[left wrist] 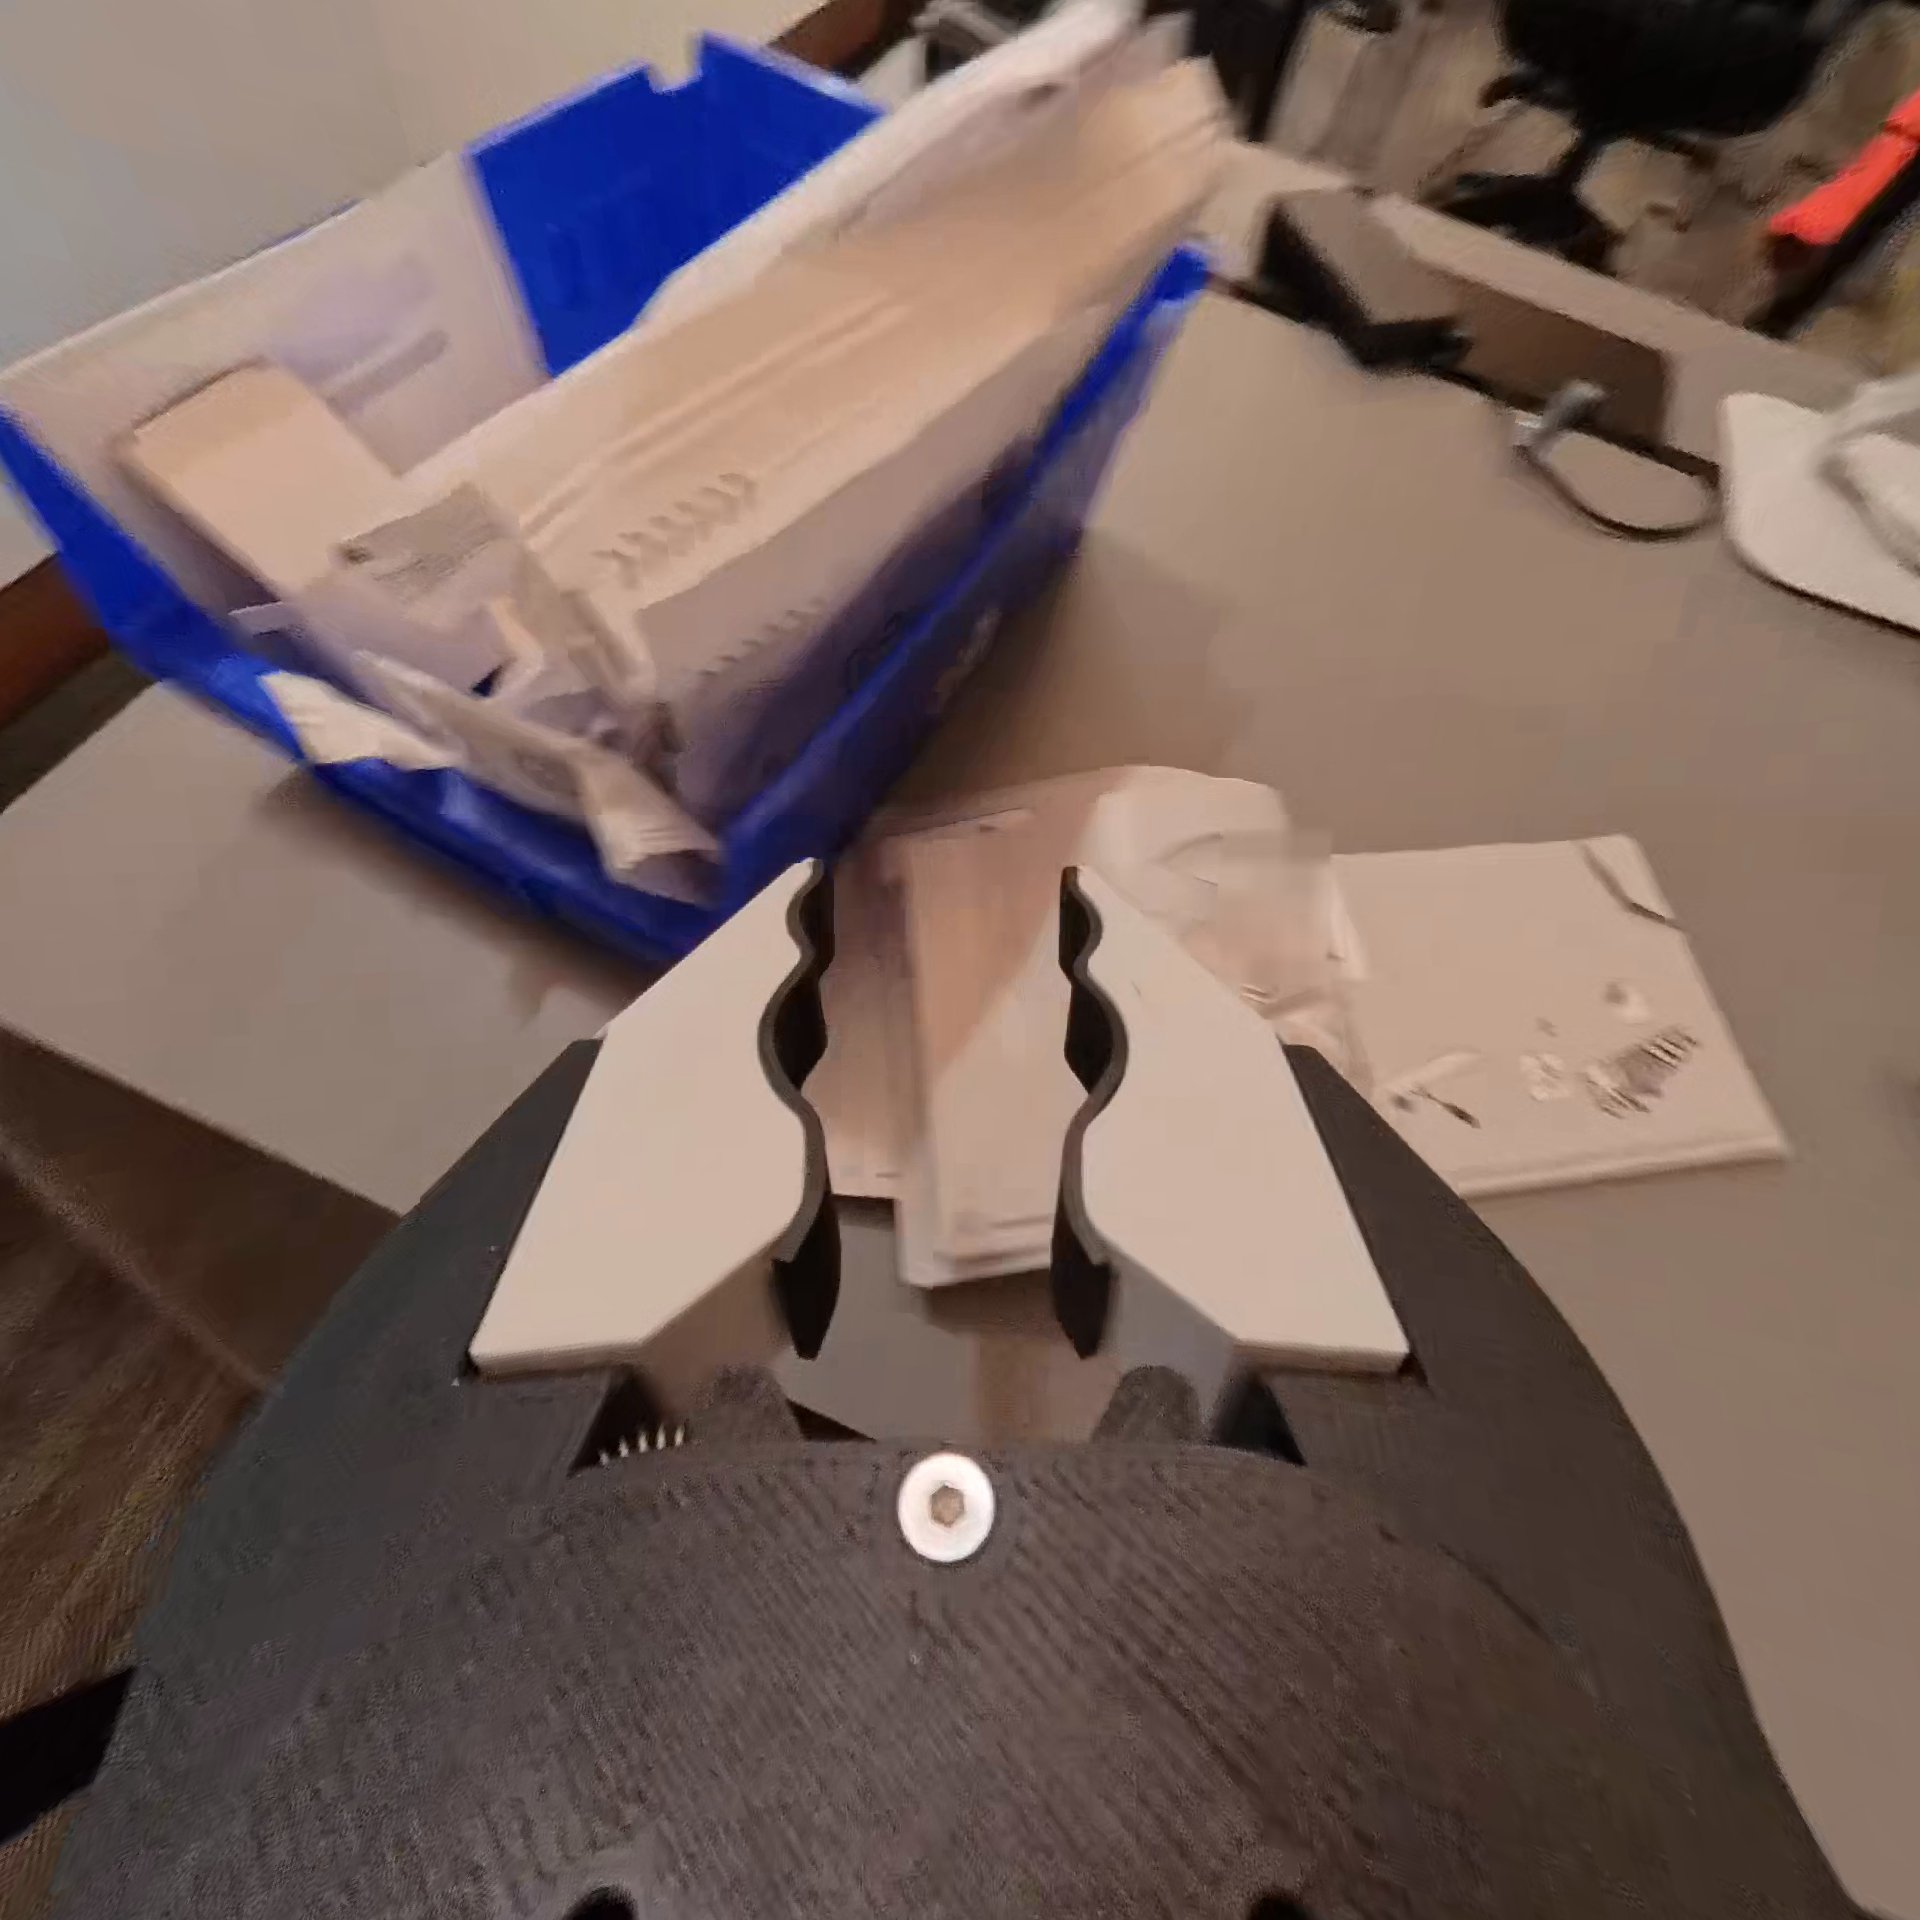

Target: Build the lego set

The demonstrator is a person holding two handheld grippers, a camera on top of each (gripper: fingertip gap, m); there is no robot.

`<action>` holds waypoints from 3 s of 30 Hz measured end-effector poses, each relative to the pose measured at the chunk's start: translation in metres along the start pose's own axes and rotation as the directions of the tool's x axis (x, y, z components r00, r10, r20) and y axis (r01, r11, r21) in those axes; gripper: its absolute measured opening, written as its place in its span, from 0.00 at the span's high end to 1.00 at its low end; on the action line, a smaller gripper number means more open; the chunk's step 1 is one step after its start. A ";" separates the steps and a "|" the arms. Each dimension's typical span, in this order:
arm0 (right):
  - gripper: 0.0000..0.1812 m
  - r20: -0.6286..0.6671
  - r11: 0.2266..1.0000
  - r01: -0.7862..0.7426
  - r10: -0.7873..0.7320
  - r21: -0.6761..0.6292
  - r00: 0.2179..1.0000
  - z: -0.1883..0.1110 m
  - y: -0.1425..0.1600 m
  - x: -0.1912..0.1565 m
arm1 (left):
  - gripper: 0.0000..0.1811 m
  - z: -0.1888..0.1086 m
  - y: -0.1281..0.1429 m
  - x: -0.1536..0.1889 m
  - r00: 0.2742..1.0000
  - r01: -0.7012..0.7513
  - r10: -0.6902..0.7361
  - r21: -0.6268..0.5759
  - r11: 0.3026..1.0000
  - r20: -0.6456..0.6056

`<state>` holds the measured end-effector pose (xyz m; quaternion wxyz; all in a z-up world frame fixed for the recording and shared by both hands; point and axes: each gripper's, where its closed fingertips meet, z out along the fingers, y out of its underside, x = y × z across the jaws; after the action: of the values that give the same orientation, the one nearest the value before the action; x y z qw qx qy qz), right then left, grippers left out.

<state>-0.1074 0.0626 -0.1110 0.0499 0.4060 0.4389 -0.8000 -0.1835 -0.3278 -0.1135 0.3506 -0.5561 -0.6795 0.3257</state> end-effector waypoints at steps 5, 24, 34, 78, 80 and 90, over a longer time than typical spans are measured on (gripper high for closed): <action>0.95 -0.006 1.000 0.010 -0.010 -0.005 1.000 0.000 0.001 0.000 | 0.74 -0.013 0.004 0.100 0.944 -0.294 0.304 0.091 0.951 -0.128; 0.94 -0.018 0.999 0.032 -0.032 -0.019 0.999 0.001 0.004 0.000 | 0.75 0.042 0.091 0.085 0.838 -0.542 0.535 -0.047 0.839 -0.108; 0.94 -0.043 0.998 0.057 -0.058 -0.036 0.997 0.003 0.007 0.001 | 0.74 0.059 0.090 0.111 0.763 -0.632 0.623 0.001 0.775 -0.173; 0.75 0.454 -0.316 0.328 -0.557 -0.890 0.695 0.140 0.098 0.100 | 0.82 -0.017 0.040 0.128 0.615 0.184 0.103 0.270 0.945 -0.782; 0.71 0.442 -0.299 0.328 -0.555 -0.896 0.704 0.130 0.098 0.102 | 0.82 -0.017 0.040 0.125 0.612 0.206 0.082 0.258 0.944 -0.787; 0.73 0.345 -0.253 0.247 -0.803 -0.935 0.486 0.092 0.030 0.143 | 0.82 -0.016 0.045 0.135 0.611 0.170 0.093 0.246 0.954 -0.786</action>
<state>-0.2449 0.0153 -0.2037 -0.1715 0.1710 0.9640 -0.1102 -0.1645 -0.1860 -0.1265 0.6999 -0.5682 -0.4104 0.1376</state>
